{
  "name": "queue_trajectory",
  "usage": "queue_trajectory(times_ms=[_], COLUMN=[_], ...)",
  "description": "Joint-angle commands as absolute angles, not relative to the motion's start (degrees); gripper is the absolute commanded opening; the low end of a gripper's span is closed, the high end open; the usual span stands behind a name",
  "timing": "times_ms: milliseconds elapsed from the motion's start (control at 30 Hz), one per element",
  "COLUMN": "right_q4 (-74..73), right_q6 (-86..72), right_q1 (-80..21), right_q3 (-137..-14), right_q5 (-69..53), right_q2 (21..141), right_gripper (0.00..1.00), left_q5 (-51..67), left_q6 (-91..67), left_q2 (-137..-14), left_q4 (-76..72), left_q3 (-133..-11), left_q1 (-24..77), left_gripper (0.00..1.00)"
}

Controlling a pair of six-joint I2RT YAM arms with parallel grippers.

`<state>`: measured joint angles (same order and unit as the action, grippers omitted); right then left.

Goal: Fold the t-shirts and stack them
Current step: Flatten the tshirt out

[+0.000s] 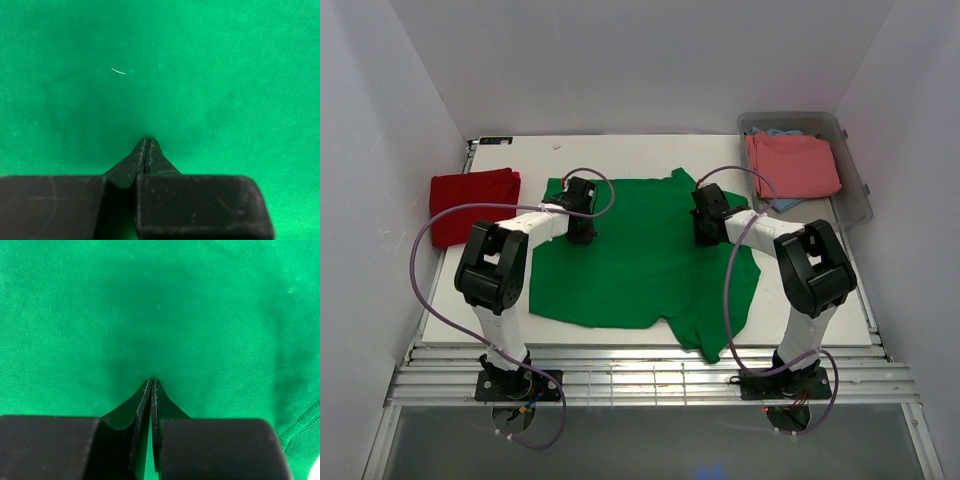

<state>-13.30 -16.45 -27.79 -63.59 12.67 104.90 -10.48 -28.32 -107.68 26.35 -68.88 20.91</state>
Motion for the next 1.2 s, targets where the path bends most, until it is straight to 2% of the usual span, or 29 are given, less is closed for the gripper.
queue_trajectory(times_ms=[0,200,400,633,767,800,967,1167], right_q4=[-14.9,-16.4,-20.0,-25.0,-29.1,-29.6,-30.3,-30.1], right_q6=[-18.2,-21.5,-26.2,-32.6,-26.9,-25.6,-20.0,-14.4], right_q1=[-27.9,-30.1,-36.5,-43.6,-41.8,-40.4,-28.6,-21.6], right_q3=[-58.9,-51.3,-44.0,-42.4,-54.1,-60.7,-77.1,-91.4], right_q5=[9.8,7.6,7.4,7.3,15.9,16.2,12.6,8.6], right_q2=[104.7,97.9,89.9,81.1,78.8,80.5,90.1,107.4], right_gripper=[0.08,0.08,0.08,0.08,0.10,0.17,0.34,0.36], left_q5=[-10.6,-11.2,-12.6,-12.7,-14.4,-15.6,-18.3,-20.2], left_q6=[-30.0,-34.3,-39.8,-43.2,-42.7,-41.8,-38.4,-32.6], left_q2=[-107.8,-101.6,-94.8,-85.1,-80.1,-80.0,-83.9,-95.3], left_q4=[29.5,30.5,33.6,38.6,38.3,38.2,37.5,34.8], left_q3=[-64.2,-55.9,-49.7,-48.4,-53.3,-54.9,-64.2,-70.9], left_q1=[21.0,21.2,21.4,22.1,22.9,22.9,22.9,22.3], left_gripper=[0.01,0.00,0.00,0.00,0.00,0.00,0.00,0.00])
